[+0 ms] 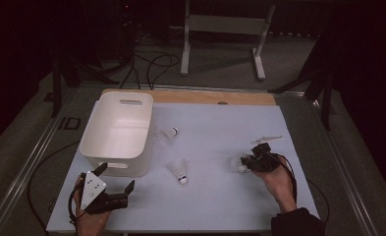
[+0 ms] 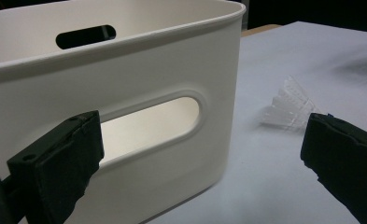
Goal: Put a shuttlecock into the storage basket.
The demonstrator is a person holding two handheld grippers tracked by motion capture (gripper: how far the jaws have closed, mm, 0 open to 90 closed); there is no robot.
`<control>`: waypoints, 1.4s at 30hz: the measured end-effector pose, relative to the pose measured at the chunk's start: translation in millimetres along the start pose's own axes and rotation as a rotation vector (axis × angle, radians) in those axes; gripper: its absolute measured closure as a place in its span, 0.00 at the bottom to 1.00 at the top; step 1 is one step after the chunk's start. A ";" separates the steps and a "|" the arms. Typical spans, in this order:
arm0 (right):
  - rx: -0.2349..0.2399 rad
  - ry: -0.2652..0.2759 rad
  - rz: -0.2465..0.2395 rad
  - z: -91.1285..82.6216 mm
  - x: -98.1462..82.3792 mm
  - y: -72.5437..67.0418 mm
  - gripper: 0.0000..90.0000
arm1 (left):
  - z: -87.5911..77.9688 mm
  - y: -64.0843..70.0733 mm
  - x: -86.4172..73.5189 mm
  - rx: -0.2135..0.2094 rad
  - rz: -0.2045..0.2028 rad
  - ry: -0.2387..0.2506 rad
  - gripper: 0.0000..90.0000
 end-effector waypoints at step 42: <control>-0.027 0.203 0.058 -16.4 17.0 1.8 0.99 | 0.6 0.5 -0.4 0.001 0.008 -0.005 0.00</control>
Point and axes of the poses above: each handheld gripper's, and its own axes: z roughly forward along the jaws, x roughly out of its top, y roughly to its right, the point moved 5 cm from there along z, roughly forward along the jaws, and after that the axes turned 8 degrees about y, right-handed, at the moved point
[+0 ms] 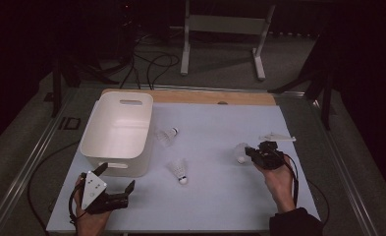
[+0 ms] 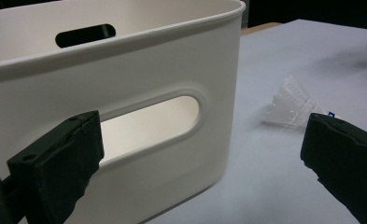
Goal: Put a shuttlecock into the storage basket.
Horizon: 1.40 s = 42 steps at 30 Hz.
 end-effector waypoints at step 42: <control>0.041 0.091 -0.024 0.1 44.1 -26.8 0.99 | -0.2 0.1 0.6 -0.003 -0.010 0.004 0.00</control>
Point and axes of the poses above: each handheld gripper's, and its own axes: z roughly forward along the jaws, x roughly out of its top, y roughly to its right, the point moved 5 cm from there along z, roughly forward along the jaws, and after that the axes turned 8 degrees about y, right-handed, at the moved point
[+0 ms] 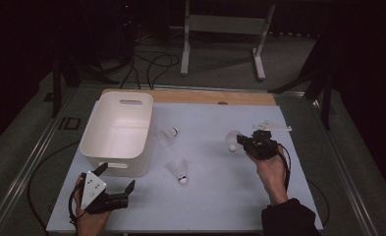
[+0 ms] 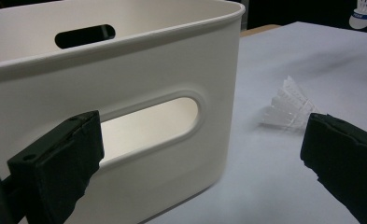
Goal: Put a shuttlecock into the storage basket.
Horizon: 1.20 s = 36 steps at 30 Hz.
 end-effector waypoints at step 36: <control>0.048 0.017 -0.039 10.9 19.2 -12.9 1.00 | 0.5 0.1 -0.4 -0.006 -0.002 -0.004 0.00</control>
Point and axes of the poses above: each handheld gripper's, and its own axes: z roughly forward along the jaws, x roughly out of its top, y roughly to its right, the point moved 5 cm from there along z, roughly forward along the jaws, and after that the axes turned 8 degrees about y, right-handed, at the moved point
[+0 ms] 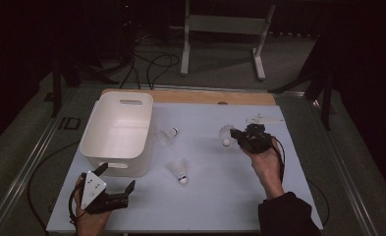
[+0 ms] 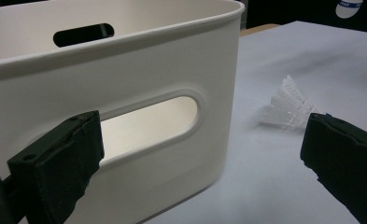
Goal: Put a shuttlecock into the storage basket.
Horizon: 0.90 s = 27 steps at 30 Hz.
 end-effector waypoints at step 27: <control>0.041 0.017 -0.029 9.7 18.3 -13.4 1.00 | 0.9 0.5 -0.2 -0.002 0.000 -0.001 0.00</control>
Point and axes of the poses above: each handheld gripper's, and its own axes: z roughly forward along the jaws, x roughly out of its top, y roughly to its right, the point moved 5 cm from there along z, roughly forward along the jaws, and after that the axes turned 8 degrees about y, right-handed, at the moved point
